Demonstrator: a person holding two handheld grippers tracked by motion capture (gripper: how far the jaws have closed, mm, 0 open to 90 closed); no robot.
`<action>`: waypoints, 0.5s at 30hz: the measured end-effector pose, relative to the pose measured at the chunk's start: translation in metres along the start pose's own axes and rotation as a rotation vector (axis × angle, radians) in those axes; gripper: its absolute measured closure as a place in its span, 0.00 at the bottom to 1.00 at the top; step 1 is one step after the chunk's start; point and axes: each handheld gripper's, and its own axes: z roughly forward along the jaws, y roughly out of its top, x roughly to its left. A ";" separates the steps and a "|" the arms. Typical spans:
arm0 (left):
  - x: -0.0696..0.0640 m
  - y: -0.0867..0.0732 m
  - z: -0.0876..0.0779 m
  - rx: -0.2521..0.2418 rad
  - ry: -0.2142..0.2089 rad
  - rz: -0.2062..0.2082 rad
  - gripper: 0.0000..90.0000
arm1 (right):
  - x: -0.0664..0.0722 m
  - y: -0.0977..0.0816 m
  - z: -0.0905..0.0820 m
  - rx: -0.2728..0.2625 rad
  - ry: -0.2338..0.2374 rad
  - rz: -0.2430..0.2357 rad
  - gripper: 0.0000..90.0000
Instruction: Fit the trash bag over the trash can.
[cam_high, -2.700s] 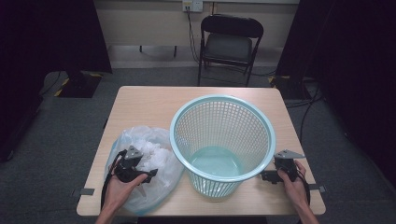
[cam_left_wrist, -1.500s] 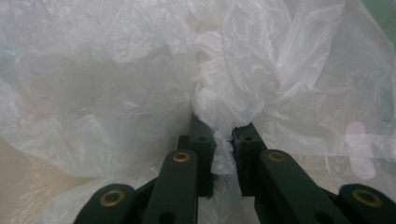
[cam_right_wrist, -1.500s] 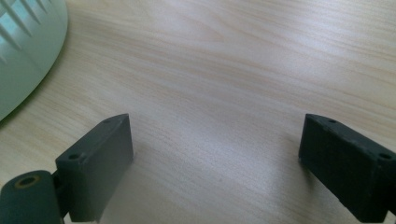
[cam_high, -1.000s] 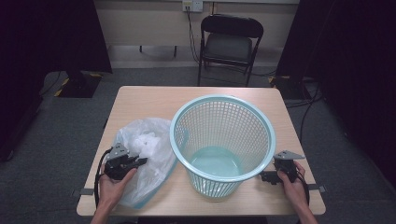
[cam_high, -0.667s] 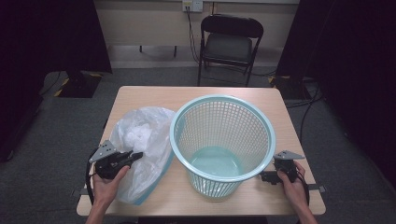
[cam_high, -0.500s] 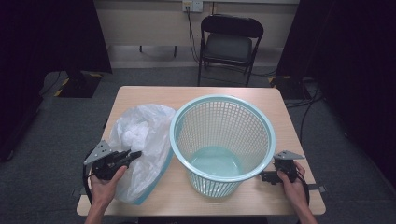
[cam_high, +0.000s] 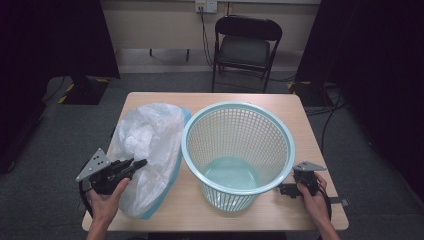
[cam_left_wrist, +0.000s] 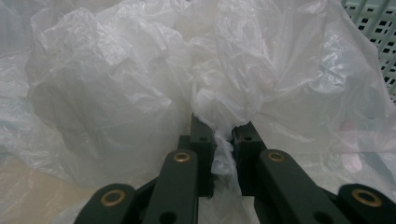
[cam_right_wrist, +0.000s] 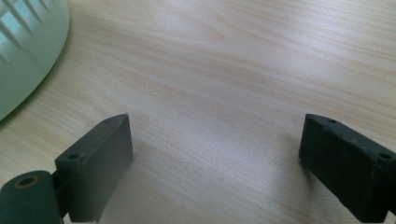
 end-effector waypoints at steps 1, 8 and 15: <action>0.001 0.003 -0.002 -0.002 0.004 0.008 0.92 | 0.000 0.000 0.000 0.000 0.000 0.000 0.10; -0.003 0.022 -0.013 -0.034 -0.010 0.047 0.92 | 0.000 0.000 0.000 0.000 -0.001 0.000 0.10; -0.021 0.038 -0.018 -0.084 -0.038 0.085 0.91 | 0.000 0.000 0.000 0.000 0.000 -0.002 0.10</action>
